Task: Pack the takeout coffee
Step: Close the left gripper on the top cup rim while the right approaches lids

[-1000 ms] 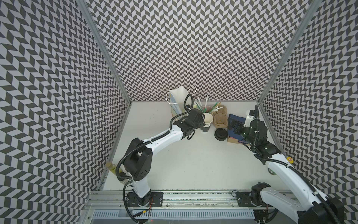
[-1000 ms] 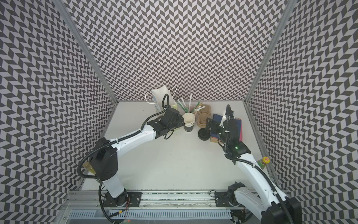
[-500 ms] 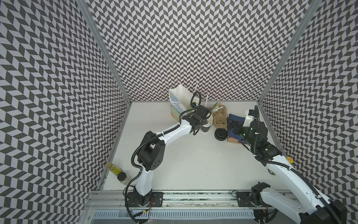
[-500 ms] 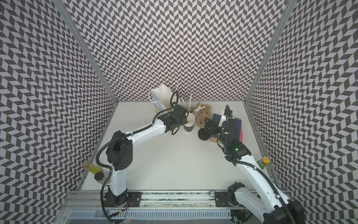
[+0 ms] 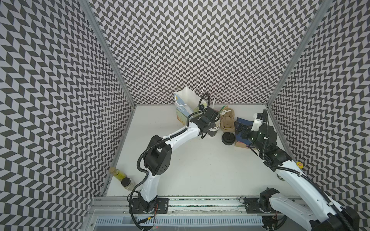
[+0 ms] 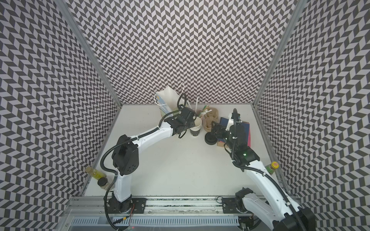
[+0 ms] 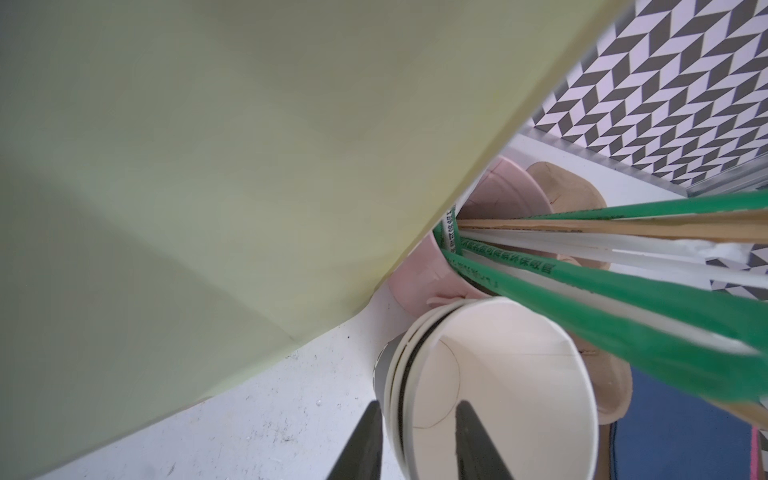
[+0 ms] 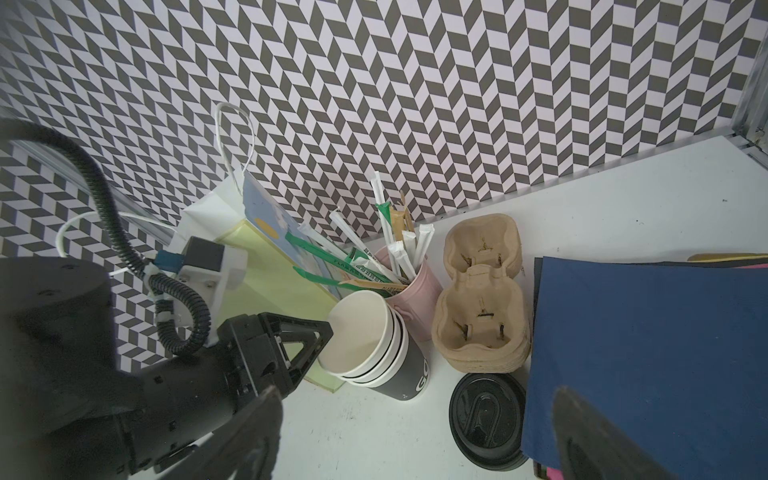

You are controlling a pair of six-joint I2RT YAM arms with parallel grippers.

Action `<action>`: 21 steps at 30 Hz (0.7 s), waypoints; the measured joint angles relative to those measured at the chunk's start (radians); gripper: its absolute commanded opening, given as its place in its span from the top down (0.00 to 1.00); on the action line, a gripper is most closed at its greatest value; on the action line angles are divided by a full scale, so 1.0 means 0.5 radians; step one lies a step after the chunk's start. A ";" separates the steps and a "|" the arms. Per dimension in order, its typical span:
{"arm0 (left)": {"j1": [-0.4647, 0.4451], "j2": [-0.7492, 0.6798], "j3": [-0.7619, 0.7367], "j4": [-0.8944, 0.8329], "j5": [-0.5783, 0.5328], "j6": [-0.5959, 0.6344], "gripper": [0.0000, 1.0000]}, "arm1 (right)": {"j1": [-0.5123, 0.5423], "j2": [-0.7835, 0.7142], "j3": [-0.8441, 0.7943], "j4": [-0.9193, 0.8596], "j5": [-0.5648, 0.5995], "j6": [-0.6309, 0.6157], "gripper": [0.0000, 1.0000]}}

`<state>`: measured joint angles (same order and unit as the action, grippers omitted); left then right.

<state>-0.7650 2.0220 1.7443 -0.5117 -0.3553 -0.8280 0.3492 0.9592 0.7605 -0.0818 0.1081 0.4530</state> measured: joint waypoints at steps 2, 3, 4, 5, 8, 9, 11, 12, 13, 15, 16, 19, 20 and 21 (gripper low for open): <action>-0.003 0.003 0.018 -0.006 0.001 0.005 0.74 | 0.005 0.000 0.000 0.000 0.000 0.000 0.02; -0.003 0.004 0.027 -0.012 0.001 0.005 0.75 | 0.005 0.000 0.000 0.000 0.001 0.000 0.02; -0.003 0.009 0.040 -0.021 0.000 0.003 0.75 | 0.006 0.000 0.000 0.000 0.002 0.000 0.02; -0.002 0.015 0.051 -0.024 -0.001 0.003 0.77 | 0.006 0.000 0.000 -0.001 0.002 0.000 0.02; -0.003 0.027 0.055 -0.039 -0.004 0.005 0.77 | 0.006 0.000 0.000 0.000 0.008 -0.001 0.02; -0.003 0.032 0.055 -0.044 -0.005 0.004 0.77 | 0.006 0.000 0.000 0.000 0.009 -0.001 0.02; -0.003 0.043 0.055 -0.059 -0.007 0.003 0.75 | 0.006 0.000 0.000 0.000 0.011 -0.001 0.02; -0.003 0.050 0.055 -0.068 -0.008 0.003 0.75 | 0.006 0.000 0.000 0.000 0.013 -0.001 0.02; -0.003 0.055 0.055 -0.074 -0.010 0.006 0.75 | 0.006 0.000 0.000 0.000 0.014 -0.001 0.02; -0.003 0.066 0.055 -0.088 -0.017 0.008 0.77 | 0.006 0.000 0.000 0.000 0.014 -0.001 0.02; -0.003 0.069 0.055 -0.089 -0.020 0.008 0.78 | 0.006 0.000 0.000 0.000 0.014 -0.001 0.02; -0.003 0.077 0.063 -0.092 -0.025 0.005 0.85 | 0.006 0.000 0.000 0.000 0.014 -0.001 0.01; -0.003 0.081 0.073 -0.098 -0.029 0.008 0.86 | 0.006 0.000 0.000 0.000 0.014 -0.001 0.02; -0.003 0.082 0.083 -0.103 -0.031 0.011 0.88 | 0.006 0.000 0.000 0.000 0.014 -0.001 0.02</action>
<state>-0.7666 2.0628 1.7859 -0.5632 -0.3710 -0.8227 0.3523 0.9592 0.7605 -0.0818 0.1154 0.4526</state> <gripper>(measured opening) 0.149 0.985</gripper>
